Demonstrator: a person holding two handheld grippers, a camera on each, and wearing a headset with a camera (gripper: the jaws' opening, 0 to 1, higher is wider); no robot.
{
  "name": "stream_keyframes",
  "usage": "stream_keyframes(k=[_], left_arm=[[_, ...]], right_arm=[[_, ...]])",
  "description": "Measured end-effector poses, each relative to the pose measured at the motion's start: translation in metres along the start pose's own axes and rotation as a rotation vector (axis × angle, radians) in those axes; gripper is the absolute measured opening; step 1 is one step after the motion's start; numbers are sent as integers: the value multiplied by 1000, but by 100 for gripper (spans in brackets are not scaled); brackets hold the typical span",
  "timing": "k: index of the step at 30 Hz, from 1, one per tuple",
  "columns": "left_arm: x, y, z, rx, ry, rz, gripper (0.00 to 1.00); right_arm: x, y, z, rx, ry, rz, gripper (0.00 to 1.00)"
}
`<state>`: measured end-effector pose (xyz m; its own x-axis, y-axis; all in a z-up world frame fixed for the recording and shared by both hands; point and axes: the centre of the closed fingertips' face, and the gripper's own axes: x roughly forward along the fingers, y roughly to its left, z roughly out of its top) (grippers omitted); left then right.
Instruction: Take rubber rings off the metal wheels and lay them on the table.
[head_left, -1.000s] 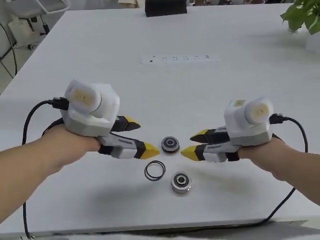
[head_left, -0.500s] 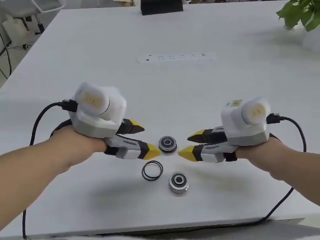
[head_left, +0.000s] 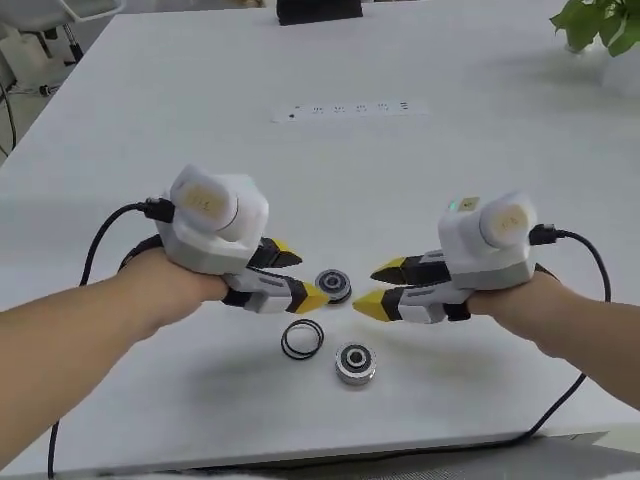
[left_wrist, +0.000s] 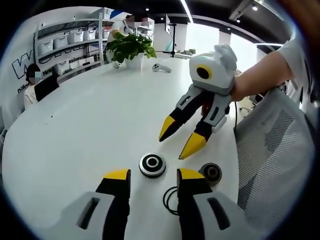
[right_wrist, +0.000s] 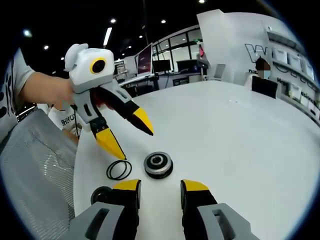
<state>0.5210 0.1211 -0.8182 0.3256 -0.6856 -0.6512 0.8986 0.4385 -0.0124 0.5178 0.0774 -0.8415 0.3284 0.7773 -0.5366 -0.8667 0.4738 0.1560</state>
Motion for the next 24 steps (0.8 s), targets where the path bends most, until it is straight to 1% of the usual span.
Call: stream_keyframes(k=[9,13,18,24], left_arm=[[9,0,1,13,9,-10,30],[13,1,-2,25,25,-14,27],[18,2,-1,35,28,-19,22],[23,2,0,42,35,-23,19]], right_arm=[[-1,0,-1,4,-1,-2,29],[-1,0,-2,3,2,-1,29],[-1,0,-2,7,2,-2,29],[0,1,-1,5,-1,3,29]])
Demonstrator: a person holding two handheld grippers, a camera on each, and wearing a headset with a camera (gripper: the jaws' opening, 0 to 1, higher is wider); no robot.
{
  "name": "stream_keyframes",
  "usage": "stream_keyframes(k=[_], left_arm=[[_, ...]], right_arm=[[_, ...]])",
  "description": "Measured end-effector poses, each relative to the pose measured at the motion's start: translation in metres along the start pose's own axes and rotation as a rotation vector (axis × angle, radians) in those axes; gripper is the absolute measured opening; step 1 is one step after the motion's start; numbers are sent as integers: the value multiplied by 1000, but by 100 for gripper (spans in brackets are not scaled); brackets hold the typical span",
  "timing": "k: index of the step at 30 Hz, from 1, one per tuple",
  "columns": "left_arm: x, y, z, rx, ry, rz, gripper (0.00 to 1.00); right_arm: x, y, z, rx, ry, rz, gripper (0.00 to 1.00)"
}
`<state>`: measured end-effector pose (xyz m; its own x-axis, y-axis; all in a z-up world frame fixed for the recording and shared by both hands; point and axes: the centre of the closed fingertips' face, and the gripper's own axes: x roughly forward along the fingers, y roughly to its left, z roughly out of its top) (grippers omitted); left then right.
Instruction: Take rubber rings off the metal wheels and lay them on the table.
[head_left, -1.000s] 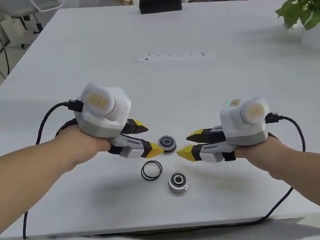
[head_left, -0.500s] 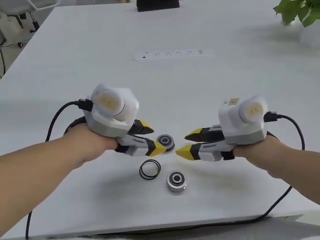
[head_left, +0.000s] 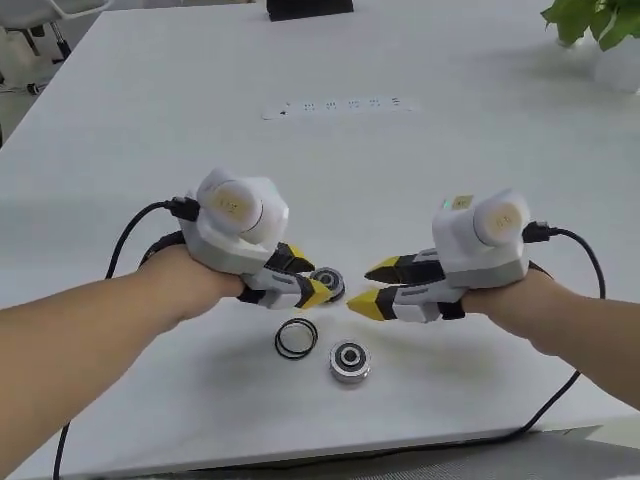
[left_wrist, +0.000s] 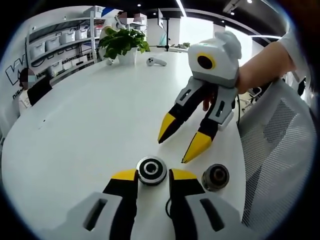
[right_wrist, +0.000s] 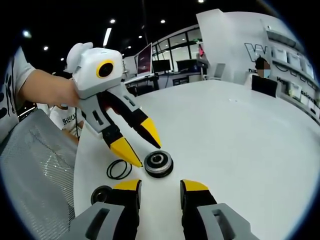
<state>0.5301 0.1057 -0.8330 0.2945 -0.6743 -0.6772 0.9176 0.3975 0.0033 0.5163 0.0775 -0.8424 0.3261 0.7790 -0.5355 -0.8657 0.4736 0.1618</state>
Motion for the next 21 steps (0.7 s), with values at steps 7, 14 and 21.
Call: stream_keyframes(k=[7,14,21], left_arm=[[5,-3,1,11,6,-11,15],[6,-1,0,10,5,0,12],[6,-2,1,0,-4,11,11]], right_arm=[[1,0,-1,1,2,2,29],[1,0,-3,2,5,4,28],[3,-2,0,-1,3,6,28]])
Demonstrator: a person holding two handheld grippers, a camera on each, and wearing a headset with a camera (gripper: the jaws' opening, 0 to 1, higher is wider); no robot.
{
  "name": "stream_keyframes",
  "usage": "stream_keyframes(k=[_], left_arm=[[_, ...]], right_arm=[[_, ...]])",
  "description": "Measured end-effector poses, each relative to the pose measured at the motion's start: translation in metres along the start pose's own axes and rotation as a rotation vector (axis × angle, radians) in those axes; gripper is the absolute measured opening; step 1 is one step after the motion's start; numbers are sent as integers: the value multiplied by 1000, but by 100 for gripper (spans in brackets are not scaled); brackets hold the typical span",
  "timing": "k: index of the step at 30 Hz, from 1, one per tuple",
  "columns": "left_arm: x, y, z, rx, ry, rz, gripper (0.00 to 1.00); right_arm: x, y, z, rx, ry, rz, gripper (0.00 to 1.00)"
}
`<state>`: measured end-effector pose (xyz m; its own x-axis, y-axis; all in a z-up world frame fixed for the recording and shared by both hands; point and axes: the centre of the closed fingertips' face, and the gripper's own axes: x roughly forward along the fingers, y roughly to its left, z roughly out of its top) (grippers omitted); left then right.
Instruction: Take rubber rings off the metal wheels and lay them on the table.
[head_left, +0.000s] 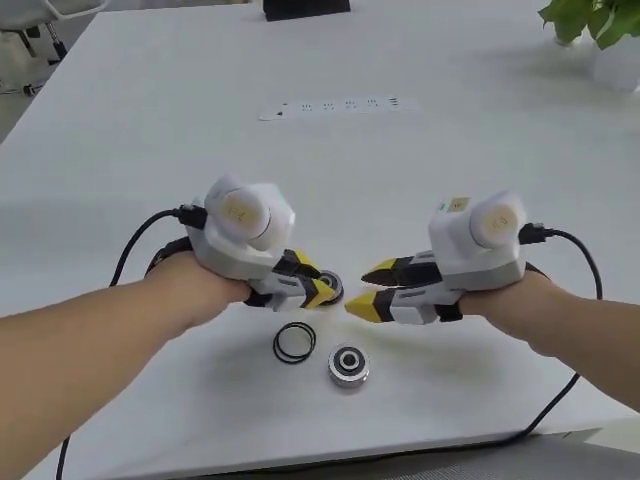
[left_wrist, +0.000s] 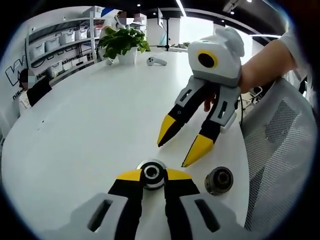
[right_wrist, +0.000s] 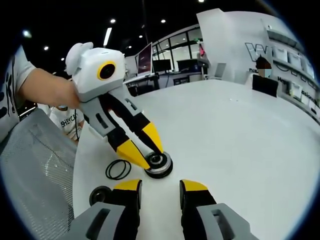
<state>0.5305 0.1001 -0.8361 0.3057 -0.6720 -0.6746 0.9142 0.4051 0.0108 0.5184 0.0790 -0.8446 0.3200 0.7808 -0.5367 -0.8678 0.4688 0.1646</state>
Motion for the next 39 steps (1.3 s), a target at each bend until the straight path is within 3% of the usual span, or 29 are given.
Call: stream_keyframes(k=[24,39], left_arm=[[0,3,0,-7,-3,18,8],[2,5,-1,-16,-3,28,8]], right_arm=[[18,7,8,-20,0,13,27],[29,5,8,-35,13,-9,28]])
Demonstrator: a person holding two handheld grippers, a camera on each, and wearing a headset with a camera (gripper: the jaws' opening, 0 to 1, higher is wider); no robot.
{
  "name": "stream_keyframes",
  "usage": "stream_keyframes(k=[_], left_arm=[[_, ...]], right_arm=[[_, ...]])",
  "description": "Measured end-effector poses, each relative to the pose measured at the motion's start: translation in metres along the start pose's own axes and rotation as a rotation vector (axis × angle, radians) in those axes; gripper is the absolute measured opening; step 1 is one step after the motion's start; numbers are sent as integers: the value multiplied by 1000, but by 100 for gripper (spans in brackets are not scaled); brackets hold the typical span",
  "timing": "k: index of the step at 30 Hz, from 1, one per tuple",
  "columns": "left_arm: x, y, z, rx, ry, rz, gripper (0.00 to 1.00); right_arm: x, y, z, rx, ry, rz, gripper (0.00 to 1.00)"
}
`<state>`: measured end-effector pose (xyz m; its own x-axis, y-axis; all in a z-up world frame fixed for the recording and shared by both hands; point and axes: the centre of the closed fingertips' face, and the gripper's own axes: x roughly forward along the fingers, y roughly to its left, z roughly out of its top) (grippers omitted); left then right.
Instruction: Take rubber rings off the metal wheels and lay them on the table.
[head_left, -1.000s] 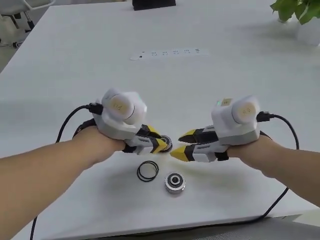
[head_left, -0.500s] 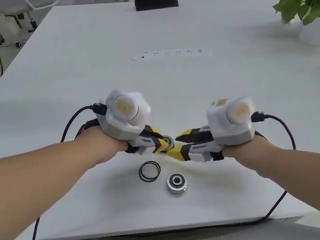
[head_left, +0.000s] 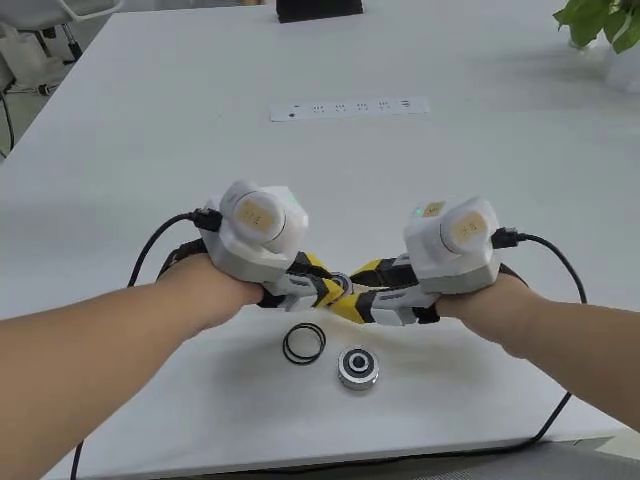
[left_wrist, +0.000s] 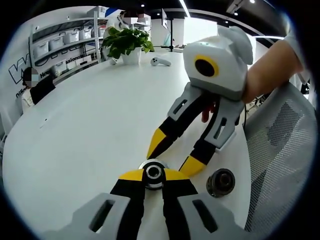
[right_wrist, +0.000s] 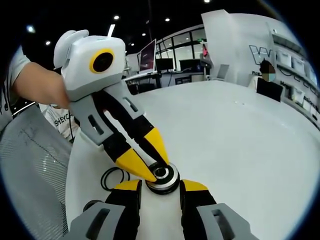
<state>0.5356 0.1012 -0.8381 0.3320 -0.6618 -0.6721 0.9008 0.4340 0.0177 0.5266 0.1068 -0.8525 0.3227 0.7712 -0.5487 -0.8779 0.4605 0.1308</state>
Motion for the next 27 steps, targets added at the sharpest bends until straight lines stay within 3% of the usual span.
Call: stream_keyframes(k=[7,27], left_arm=[[1,0,0,-4,-4,2,8],[1,1,0,-14,-7,9,7]], right_arm=[[2,-4,0,-2,0,-28,26],[-5,-2,-4,27,11,-27,19]])
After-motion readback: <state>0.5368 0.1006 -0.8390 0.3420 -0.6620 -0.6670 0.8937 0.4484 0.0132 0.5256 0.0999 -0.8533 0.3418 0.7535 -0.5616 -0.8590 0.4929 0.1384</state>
